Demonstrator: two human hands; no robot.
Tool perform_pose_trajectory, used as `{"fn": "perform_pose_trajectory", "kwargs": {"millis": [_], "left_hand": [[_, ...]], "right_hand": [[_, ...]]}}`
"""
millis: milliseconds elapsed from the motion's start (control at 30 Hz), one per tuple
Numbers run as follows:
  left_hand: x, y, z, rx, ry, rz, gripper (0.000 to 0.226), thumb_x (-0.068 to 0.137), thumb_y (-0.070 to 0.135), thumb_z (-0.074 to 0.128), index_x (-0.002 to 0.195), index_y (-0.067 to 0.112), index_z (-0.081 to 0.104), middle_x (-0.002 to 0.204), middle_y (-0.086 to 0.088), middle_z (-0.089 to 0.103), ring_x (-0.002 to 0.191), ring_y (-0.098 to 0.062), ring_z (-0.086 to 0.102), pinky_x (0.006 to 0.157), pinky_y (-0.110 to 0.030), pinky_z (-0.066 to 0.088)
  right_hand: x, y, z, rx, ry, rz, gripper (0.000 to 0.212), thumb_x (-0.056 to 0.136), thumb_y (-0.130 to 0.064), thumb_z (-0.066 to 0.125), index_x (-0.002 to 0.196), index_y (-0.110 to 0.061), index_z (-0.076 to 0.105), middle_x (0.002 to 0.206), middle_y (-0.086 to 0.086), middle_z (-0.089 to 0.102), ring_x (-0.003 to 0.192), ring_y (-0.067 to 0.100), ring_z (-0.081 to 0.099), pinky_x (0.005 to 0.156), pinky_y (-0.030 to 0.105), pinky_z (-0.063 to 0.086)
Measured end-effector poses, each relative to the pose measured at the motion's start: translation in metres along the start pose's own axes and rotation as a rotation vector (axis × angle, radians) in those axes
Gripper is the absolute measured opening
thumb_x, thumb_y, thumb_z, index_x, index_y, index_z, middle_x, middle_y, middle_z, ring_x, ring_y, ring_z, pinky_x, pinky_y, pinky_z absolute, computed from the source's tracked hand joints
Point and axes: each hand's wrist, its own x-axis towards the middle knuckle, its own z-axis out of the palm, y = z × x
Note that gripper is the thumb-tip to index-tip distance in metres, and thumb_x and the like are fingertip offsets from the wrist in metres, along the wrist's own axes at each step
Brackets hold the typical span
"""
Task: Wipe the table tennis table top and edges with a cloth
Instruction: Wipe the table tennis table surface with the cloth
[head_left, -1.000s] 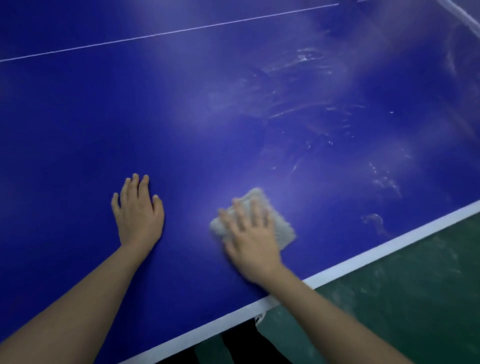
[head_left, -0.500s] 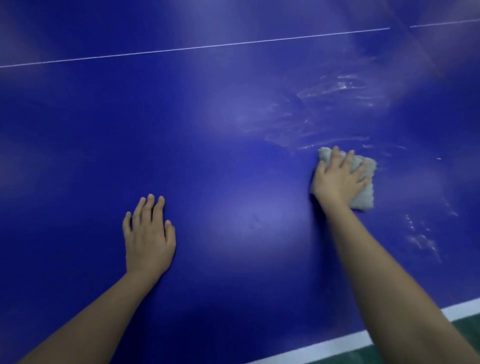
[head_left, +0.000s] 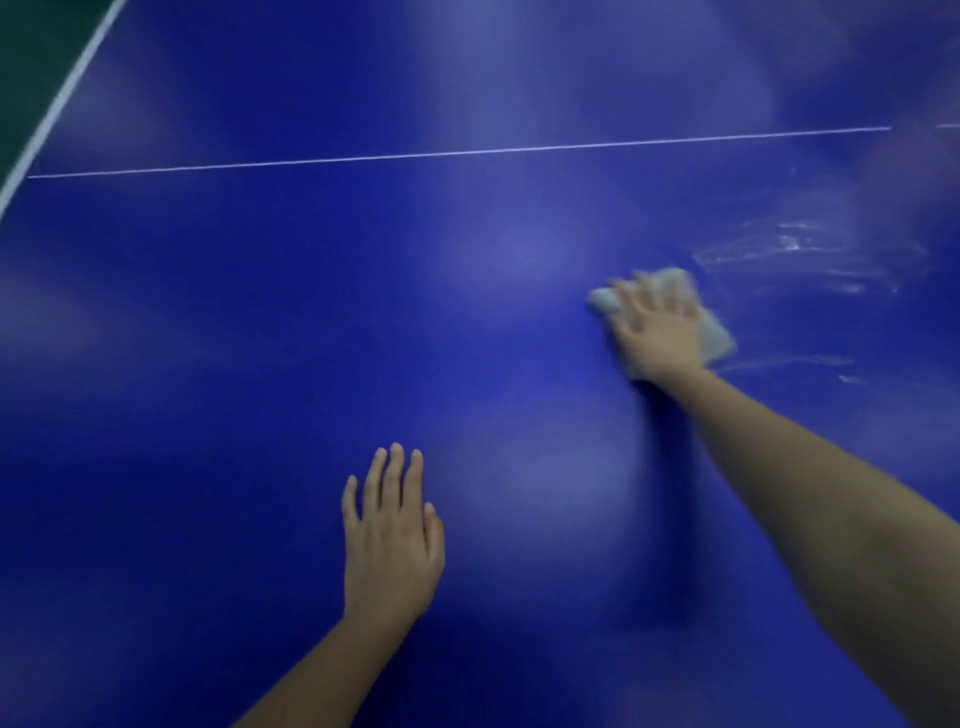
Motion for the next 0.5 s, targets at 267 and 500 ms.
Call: {"fn": "perform_pose_trajectory", "kwargs": {"millis": [267, 500], "left_hand": [[0.014, 0.004, 0.002, 0.035, 0.004, 0.032, 0.042, 0.081, 0.022, 0.046, 0.112, 0.001, 0.064, 0.114, -0.020, 0.063, 0.107, -0.039, 0.059, 0.089, -0.058, 0.046], [0.097, 0.079, 0.009, -0.081, 0.010, 0.063, 0.051, 0.083, 0.019, 0.064, 0.130, 0.005, 0.051, 0.139, -0.019, 0.046, 0.129, -0.034, 0.043, 0.104, -0.054, 0.031]], "right_hand": [[-0.005, -0.065, 0.008, 0.185, 0.077, 0.585, 0.054, 0.097, -0.035, 0.031, 0.149, -0.021, 0.024, 0.158, 0.012, 0.015, 0.142, 0.042, 0.013, 0.114, 0.057, 0.006], [0.057, -0.111, 0.005, 0.073, -0.042, -0.346, 0.051, 0.097, -0.044, 0.033, 0.147, -0.037, 0.025, 0.157, -0.002, 0.020, 0.145, 0.029, 0.010, 0.114, 0.049, 0.005]]}}
